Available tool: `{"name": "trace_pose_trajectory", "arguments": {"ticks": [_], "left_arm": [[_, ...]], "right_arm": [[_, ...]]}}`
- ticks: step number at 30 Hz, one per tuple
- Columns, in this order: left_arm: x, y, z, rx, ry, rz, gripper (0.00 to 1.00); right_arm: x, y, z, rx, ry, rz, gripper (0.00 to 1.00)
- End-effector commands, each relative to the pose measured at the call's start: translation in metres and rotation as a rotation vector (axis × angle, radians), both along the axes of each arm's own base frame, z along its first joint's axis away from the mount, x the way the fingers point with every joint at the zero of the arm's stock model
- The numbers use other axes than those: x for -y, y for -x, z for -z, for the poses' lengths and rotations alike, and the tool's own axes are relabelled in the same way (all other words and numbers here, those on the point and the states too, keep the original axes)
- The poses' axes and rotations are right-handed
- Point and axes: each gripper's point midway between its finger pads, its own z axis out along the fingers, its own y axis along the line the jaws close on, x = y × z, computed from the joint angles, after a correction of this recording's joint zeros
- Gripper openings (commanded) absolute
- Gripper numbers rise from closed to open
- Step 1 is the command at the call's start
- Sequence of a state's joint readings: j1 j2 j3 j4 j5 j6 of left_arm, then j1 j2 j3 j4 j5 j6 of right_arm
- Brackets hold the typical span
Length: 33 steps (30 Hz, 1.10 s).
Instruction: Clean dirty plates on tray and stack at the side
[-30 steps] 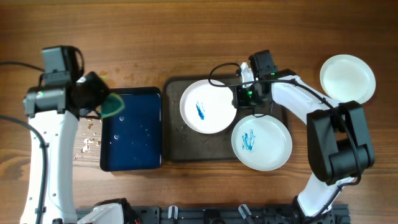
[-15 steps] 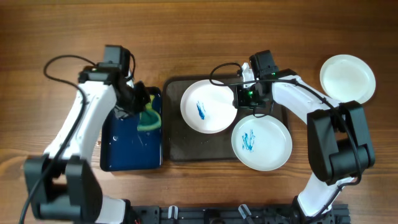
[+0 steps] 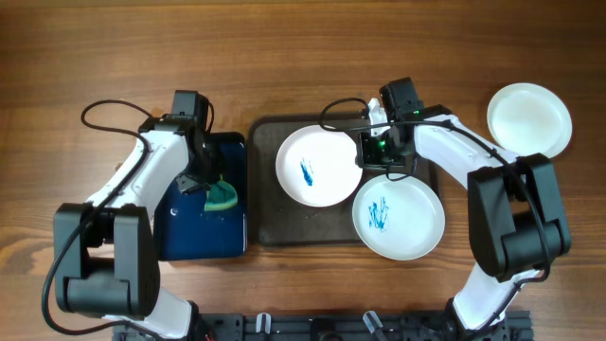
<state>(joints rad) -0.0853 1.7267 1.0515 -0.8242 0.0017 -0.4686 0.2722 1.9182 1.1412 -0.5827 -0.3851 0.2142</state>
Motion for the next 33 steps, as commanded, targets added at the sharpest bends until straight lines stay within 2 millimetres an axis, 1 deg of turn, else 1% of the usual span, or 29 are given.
{"name": "trace_pose_trajectory", "arguments": {"ticks": [1, 11, 15, 16, 20, 25, 27, 28, 32, 33], "left_arm": [[-0.004, 0.000, 0.005, -0.005, -0.026, -0.012, 0.04], [-0.005, 0.000, 0.007, -0.011, -0.029, -0.013, 0.04], [-0.003, -0.002, 0.000, 0.014, -0.019, -0.013, 0.04], [-0.003, -0.003, -0.005, 0.030, -0.013, -0.013, 0.04], [0.004, -0.011, -0.043, 0.151, 0.030, -0.008, 0.04], [0.011, -0.011, -0.098, 0.318, 0.080, 0.005, 0.04], [0.022, -0.010, -0.115, 0.369, 0.152, 0.024, 0.04], [0.032, -0.010, -0.122, 0.387, 0.209, 0.041, 0.04], [0.063, -0.012, -0.132, 0.408, 0.370, 0.107, 0.04], [0.074, -0.015, -0.134, 0.420, 0.411, 0.136, 0.04]], "right_arm": [[-0.003, -0.003, -0.001, 0.008, -0.018, -0.028, 0.05], [-0.005, -0.001, -0.002, -0.001, -0.031, -0.031, 0.04], [-0.005, -0.001, -0.002, -0.002, -0.030, -0.032, 0.05], [-0.005, -0.001, -0.002, -0.002, -0.030, -0.032, 0.05], [-0.005, -0.001, -0.002, -0.001, -0.030, -0.032, 0.04], [-0.006, -0.002, -0.002, 0.004, -0.031, -0.032, 0.04], [-0.006, -0.003, -0.002, 0.005, -0.032, -0.032, 0.04], [-0.006, -0.003, -0.002, 0.006, -0.032, -0.032, 0.05], [-0.006, -0.003, -0.002, 0.006, -0.032, -0.033, 0.04], [-0.006, -0.003, -0.002, 0.006, -0.032, -0.032, 0.04]]}}
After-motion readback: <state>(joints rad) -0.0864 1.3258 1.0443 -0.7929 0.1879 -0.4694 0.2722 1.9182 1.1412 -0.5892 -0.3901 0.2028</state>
